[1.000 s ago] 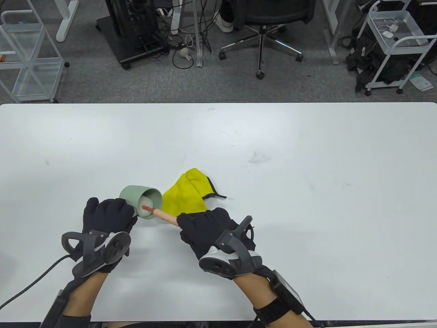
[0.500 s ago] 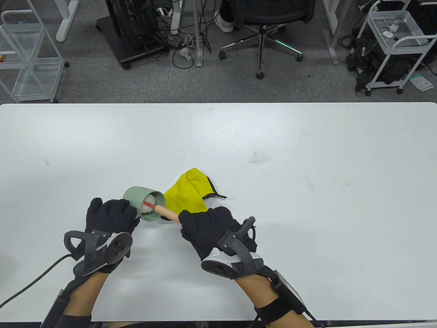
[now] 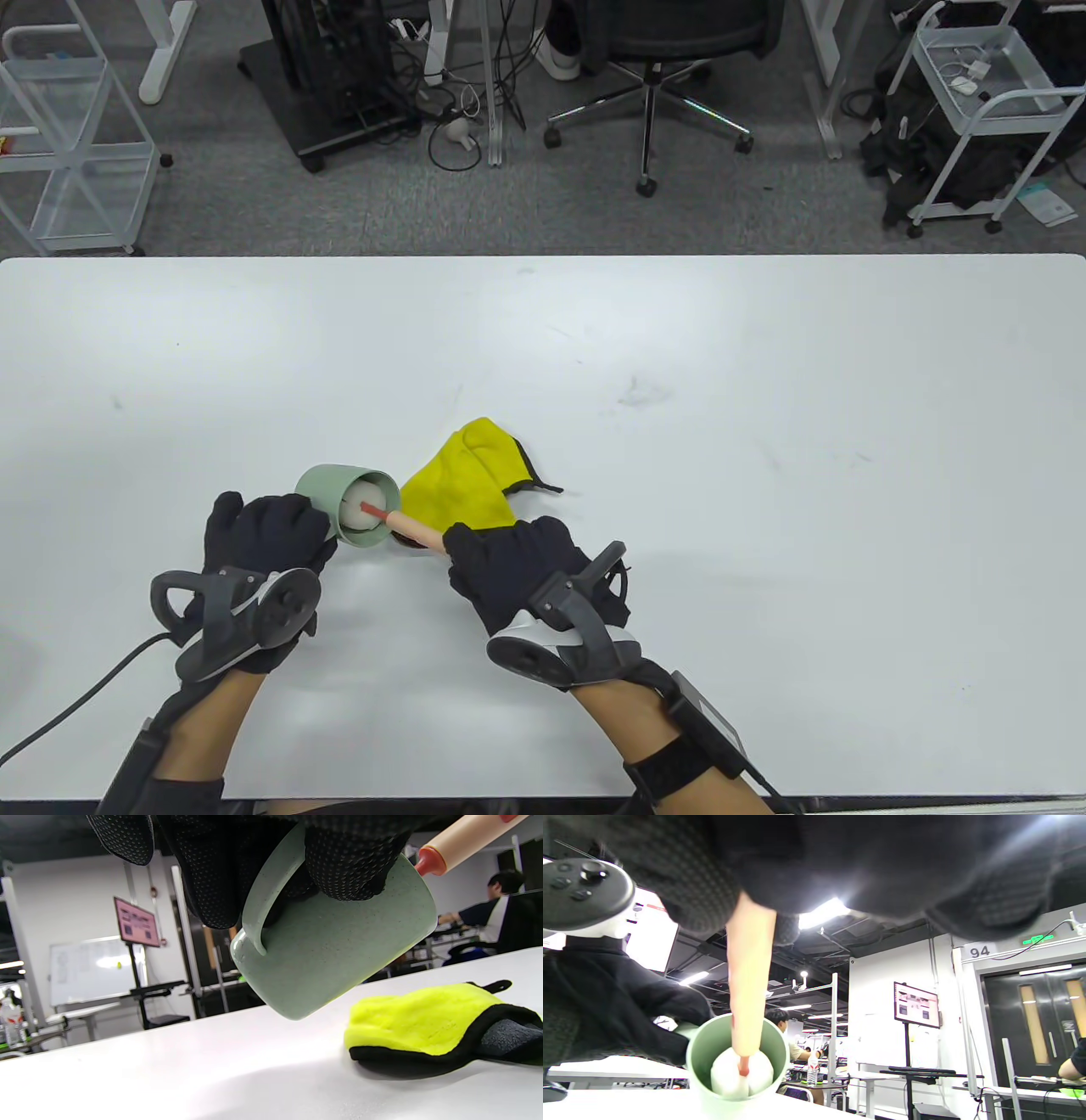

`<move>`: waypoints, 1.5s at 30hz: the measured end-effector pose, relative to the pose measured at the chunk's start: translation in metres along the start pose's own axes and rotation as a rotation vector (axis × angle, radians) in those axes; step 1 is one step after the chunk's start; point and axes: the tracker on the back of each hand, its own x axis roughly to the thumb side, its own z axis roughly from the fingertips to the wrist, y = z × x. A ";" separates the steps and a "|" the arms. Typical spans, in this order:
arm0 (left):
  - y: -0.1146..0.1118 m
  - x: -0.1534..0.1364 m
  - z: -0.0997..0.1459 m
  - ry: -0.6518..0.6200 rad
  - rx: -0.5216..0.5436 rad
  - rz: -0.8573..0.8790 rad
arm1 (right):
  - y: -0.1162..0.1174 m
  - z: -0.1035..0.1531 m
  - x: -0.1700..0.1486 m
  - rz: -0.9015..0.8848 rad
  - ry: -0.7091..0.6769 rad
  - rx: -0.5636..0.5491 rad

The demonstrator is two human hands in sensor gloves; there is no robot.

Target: Brush the water cup with the cup brush

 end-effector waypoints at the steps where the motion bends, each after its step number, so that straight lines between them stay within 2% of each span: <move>1: 0.000 0.000 0.000 -0.008 -0.005 0.008 | 0.000 0.001 0.000 0.006 -0.004 -0.016; 6: 0.000 0.002 -0.001 -0.025 -0.007 0.005 | -0.005 0.004 0.011 0.018 -0.085 -0.089; 11: 0.001 0.001 0.001 -0.015 0.016 0.009 | -0.007 0.003 0.024 -0.030 -0.166 -0.103; 15: 0.004 -0.002 0.001 0.012 0.029 0.008 | -0.004 0.003 0.022 -0.070 -0.135 -0.080; 21: 0.006 -0.006 0.001 0.037 0.037 0.034 | -0.002 0.001 0.013 -0.012 -0.073 -0.072; 25: 0.005 -0.008 0.000 0.046 0.035 0.060 | -0.005 0.004 0.009 0.035 -0.071 -0.136; 34: -0.002 -0.027 0.000 0.178 0.035 0.110 | -0.026 0.009 -0.011 -0.045 -0.049 -0.297; 39: -0.008 -0.042 0.001 0.240 0.008 0.181 | -0.035 0.012 -0.042 -0.034 0.074 -0.344; 45: -0.009 -0.050 0.002 0.259 -0.001 0.251 | -0.033 0.028 -0.100 0.020 0.416 -0.290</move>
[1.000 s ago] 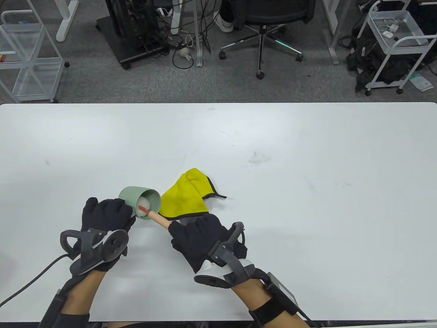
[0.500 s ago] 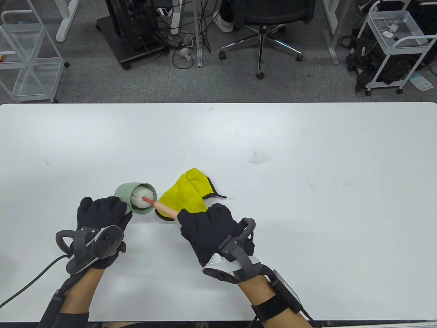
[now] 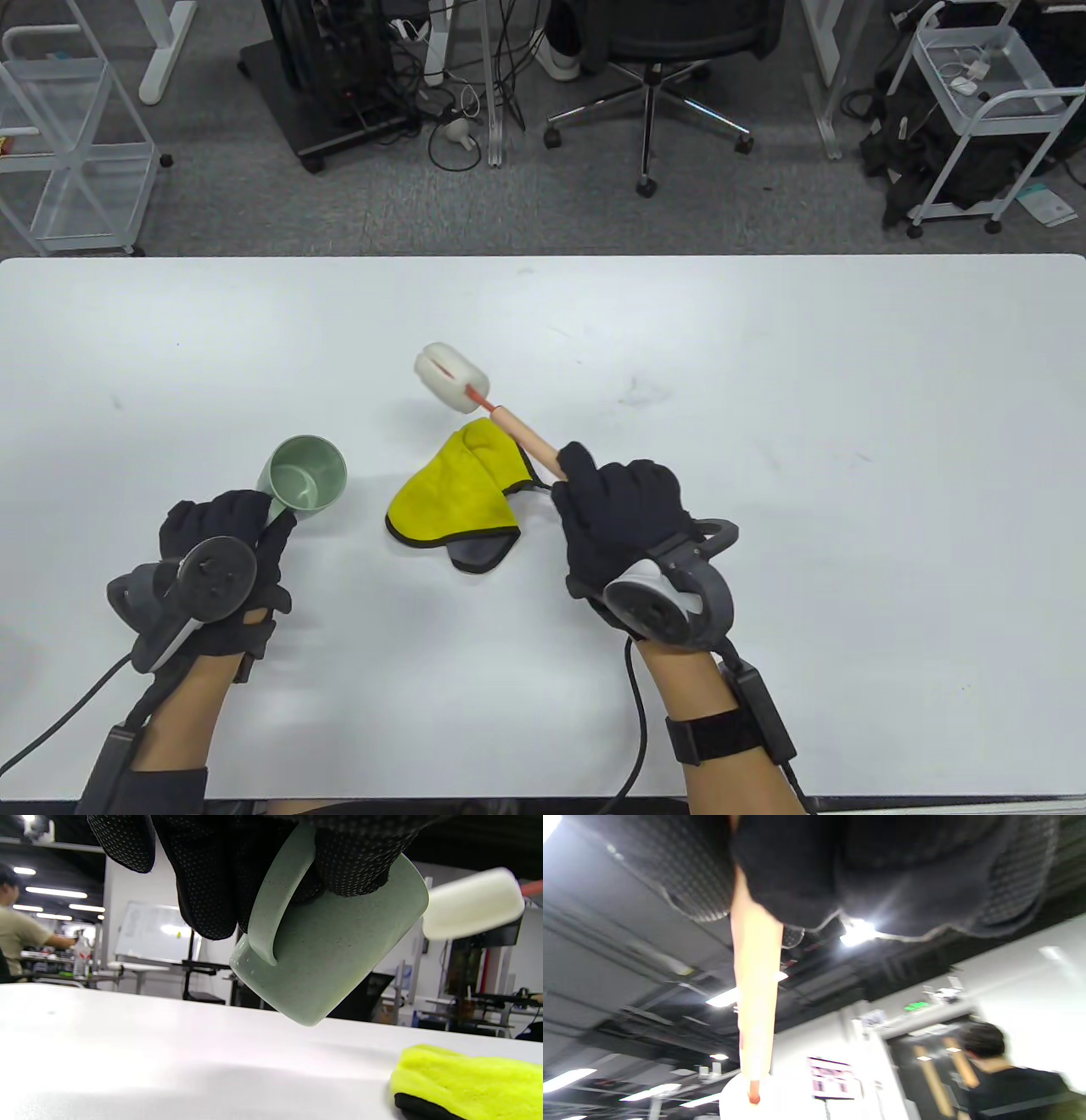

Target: Brush the water cup with the cup brush

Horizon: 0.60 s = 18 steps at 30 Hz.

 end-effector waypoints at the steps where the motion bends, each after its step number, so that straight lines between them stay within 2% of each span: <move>1: 0.000 0.000 0.000 -0.001 0.000 0.003 | 0.001 0.000 -0.011 0.011 0.054 0.018; 9: -0.002 0.000 0.000 -0.012 -0.009 0.015 | 0.005 0.006 -0.076 0.085 0.417 0.119; 18: -0.001 0.000 0.000 -0.008 -0.016 0.024 | 0.017 0.019 -0.113 0.157 0.608 0.217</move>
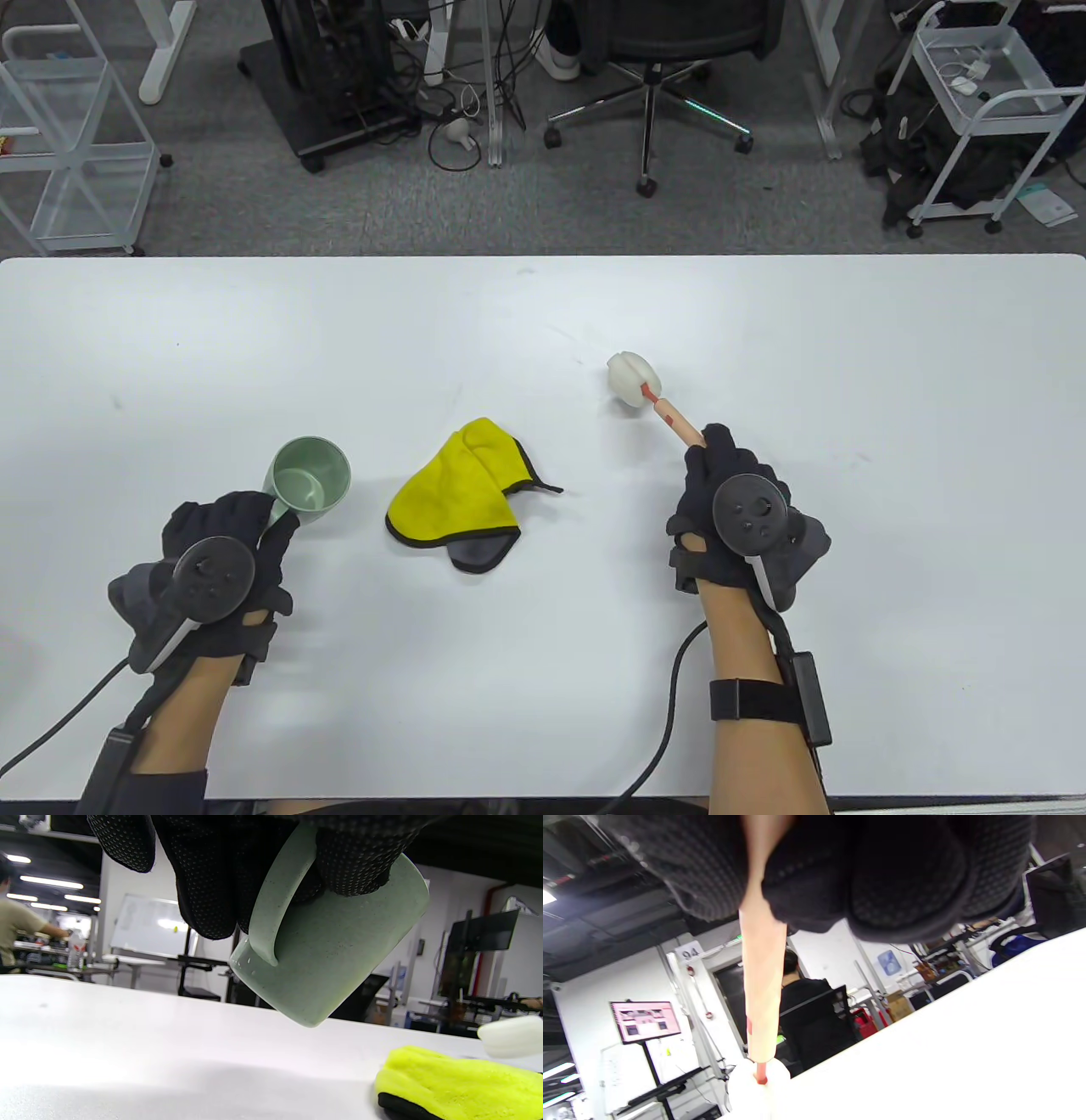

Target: Brush the water cup with the cup brush

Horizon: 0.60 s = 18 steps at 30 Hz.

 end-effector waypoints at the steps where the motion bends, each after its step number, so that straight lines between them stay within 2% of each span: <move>1: 0.000 0.000 0.000 0.000 -0.001 0.002 | 0.003 -0.001 -0.004 0.009 0.027 0.019; 8: 0.000 0.000 0.000 -0.003 -0.008 0.006 | 0.009 -0.005 -0.011 0.074 0.112 0.111; 18: 0.001 -0.003 -0.001 0.005 -0.016 0.030 | 0.041 -0.005 -0.022 0.267 0.233 0.472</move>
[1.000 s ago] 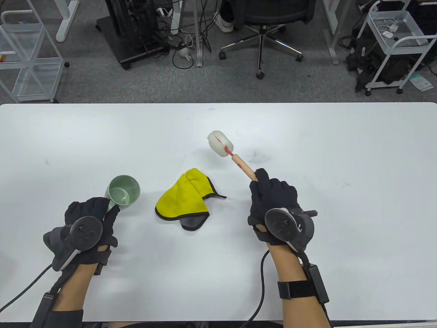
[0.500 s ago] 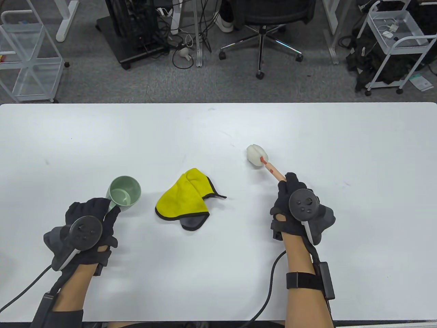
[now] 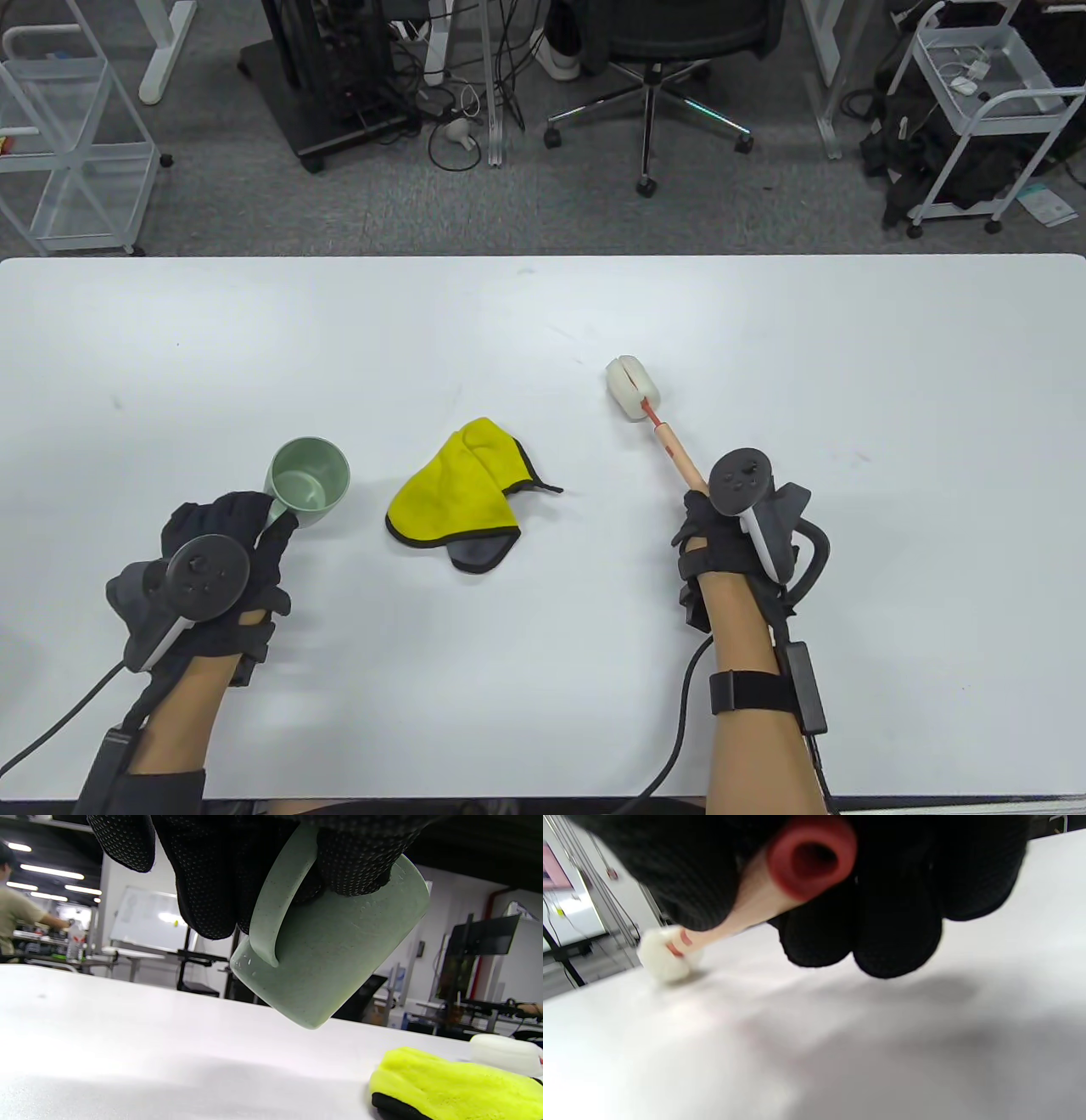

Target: Brush the water cup with the cup brush

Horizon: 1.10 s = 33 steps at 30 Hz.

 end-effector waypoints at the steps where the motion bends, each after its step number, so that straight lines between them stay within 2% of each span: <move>1: 0.000 0.000 0.000 0.000 -0.004 0.002 | 0.003 -0.001 0.001 0.029 0.005 0.035; 3: 0.000 0.000 0.000 -0.001 -0.009 0.004 | 0.008 -0.002 0.003 0.090 0.015 0.088; 8: 0.000 0.001 -0.001 -0.006 -0.012 0.005 | 0.018 -0.002 0.011 0.214 0.014 0.133; 26: -0.001 0.001 -0.001 -0.007 -0.026 0.008 | 0.027 0.001 0.018 0.341 0.037 0.197; 30: -0.002 0.001 -0.001 -0.003 -0.031 0.015 | 0.014 0.007 0.021 0.259 0.006 0.139; 33: -0.005 0.001 -0.001 0.012 -0.032 0.024 | 0.000 0.013 0.027 0.200 -0.056 0.034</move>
